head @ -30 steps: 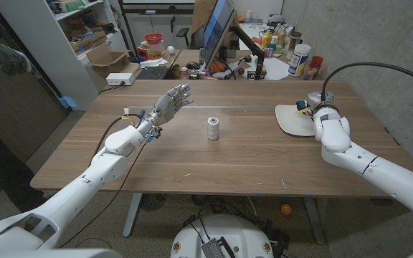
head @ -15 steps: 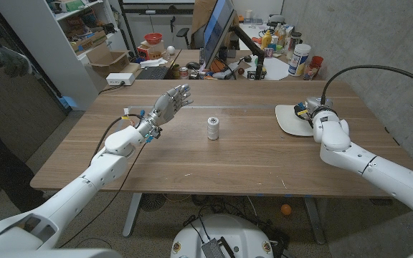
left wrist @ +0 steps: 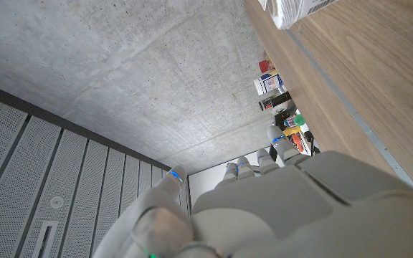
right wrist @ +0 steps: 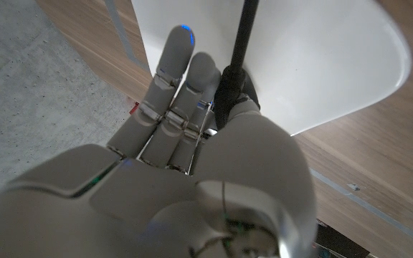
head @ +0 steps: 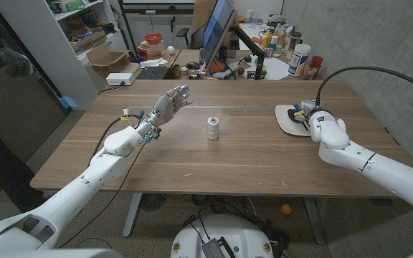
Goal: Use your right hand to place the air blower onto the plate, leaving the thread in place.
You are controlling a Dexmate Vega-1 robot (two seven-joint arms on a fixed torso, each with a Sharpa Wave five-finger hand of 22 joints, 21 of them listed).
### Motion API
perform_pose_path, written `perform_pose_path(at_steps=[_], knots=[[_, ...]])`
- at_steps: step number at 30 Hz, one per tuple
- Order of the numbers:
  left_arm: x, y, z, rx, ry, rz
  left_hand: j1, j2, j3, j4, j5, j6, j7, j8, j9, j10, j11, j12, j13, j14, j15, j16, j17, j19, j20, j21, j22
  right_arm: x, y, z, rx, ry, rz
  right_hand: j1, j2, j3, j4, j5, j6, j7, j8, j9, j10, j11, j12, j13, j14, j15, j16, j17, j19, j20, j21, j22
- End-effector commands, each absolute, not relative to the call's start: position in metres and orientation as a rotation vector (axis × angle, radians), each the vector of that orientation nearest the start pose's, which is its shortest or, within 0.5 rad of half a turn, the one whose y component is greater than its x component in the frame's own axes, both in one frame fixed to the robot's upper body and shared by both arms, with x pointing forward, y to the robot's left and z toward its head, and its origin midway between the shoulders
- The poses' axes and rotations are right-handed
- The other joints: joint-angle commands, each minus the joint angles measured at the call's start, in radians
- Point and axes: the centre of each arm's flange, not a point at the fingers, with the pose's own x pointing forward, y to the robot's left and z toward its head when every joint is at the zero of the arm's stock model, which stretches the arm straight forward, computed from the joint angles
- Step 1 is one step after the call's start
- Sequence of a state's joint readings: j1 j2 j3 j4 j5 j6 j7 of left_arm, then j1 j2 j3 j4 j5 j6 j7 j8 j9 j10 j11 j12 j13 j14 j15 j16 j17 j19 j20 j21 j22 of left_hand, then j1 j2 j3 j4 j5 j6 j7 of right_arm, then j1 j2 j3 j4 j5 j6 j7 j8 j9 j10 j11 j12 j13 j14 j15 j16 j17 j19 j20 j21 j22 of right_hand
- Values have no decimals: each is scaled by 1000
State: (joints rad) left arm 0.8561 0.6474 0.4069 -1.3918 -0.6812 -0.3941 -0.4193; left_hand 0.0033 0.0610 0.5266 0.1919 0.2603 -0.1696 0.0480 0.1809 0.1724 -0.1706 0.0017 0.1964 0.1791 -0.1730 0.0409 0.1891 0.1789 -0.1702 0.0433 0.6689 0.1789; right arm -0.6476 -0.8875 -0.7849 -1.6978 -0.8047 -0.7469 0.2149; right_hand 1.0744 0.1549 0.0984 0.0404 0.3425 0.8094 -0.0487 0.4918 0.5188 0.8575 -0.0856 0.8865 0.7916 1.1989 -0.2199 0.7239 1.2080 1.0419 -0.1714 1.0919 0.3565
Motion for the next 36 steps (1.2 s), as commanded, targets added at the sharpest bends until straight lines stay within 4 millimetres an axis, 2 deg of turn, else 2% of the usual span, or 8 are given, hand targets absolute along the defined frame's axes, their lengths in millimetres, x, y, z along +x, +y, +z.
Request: perform_pose_path(at_steps=[1, 8, 11, 17, 23, 28, 30, 36], knots=[[607, 270, -9, 183, -703, -613, -2, 119, -3, 0, 5, -2, 0, 2, 3, -25, 4, 1, 3, 0, 3, 3, 3, -38, 5, -3, 4, 631, -328, 8, -1730, -11, -382, -16, -14, -16, 24, -1, -9, -3, -3, -2, -17, 1, -9, 2, -12, 3, -26, -18, -5, -42, 9, -15], [609, 269, -8, 184, -704, -618, -2, 119, -4, 0, 5, -3, 1, 1, 3, -25, 4, 1, 3, 0, 3, 3, 3, -37, 5, -4, 4, 632, -325, 8, -1751, 0, -392, -107, -57, -95, 89, -4, -75, -9, -52, -32, -78, 14, -68, -70, -26, 8, -179, -171, -1, -37, -7, -102], [609, 269, -8, 183, -705, -620, -2, 119, -4, 0, 5, -3, 0, 1, 3, -25, 4, 2, 3, 0, 3, 3, 3, -37, 5, -5, 4, 633, -324, 9, -1757, 29, -382, -153, -95, -145, 110, 0, -153, -14, -116, -60, -99, 12, -95, -117, -36, 10, -230, -214, -8, -25, -19, -141], [611, 270, -7, 186, -702, -617, -2, 119, -4, 0, 5, -3, 0, 1, 3, -28, 6, 0, 3, 0, 3, 3, 3, -36, 5, -6, 4, 636, -324, 10, -1769, 56, -369, -203, -127, -205, 119, 19, -264, -20, -216, -101, -132, 27, -123, -171, -59, 11, -278, -238, -18, -6, -32, -168], [612, 271, -7, 185, -699, -617, -2, 119, -5, 0, 5, -4, 0, 1, 3, -29, 7, 0, 3, 0, 4, 3, 3, -37, 6, -7, 4, 637, -323, 12, -1775, 66, -369, -256, -128, -256, 123, 34, -313, -21, -285, -145, -191, 48, -168, -229, -122, 20, -367, -314, -51, 30, -54, -175], [613, 271, -7, 186, -698, -618, -2, 119, -5, 0, 5, -4, 0, 1, 3, -28, 6, 0, 3, 0, 4, 3, 3, -36, 6, -7, 4, 637, -323, 14, -1779, 63, -368, -280, -120, -292, 117, 48, -347, -25, -305, -179, -268, 59, -223, -278, -212, 38, -466, -399, -97, 65, -83, -178], [614, 271, -7, 186, -697, -619, -1, 119, -5, 0, 5, -4, 0, 1, 3, -28, 5, 0, 3, -1, 4, 2, 3, -36, 6, -7, 4, 637, -323, 15, -1778, 61, -373, -303, -113, -313, 119, 51, -369, -26, -303, -195, -328, 66, -269, -306, -279, 57, -515, -438, -143, 99, -110, -179], [615, 271, -6, 186, -698, -620, -1, 119, -5, 0, 5, -4, -1, 1, 3, -29, 5, 0, 3, 0, 6, 2, 3, -34, 6, -8, 4, 636, -323, 18, -1768, 48, -379, -333, -83, -339, 119, 53, -402, -27, -299, -222, -392, 63, -341, -349, -371, 81, -542, -492, -258, 170, -174, -181]])
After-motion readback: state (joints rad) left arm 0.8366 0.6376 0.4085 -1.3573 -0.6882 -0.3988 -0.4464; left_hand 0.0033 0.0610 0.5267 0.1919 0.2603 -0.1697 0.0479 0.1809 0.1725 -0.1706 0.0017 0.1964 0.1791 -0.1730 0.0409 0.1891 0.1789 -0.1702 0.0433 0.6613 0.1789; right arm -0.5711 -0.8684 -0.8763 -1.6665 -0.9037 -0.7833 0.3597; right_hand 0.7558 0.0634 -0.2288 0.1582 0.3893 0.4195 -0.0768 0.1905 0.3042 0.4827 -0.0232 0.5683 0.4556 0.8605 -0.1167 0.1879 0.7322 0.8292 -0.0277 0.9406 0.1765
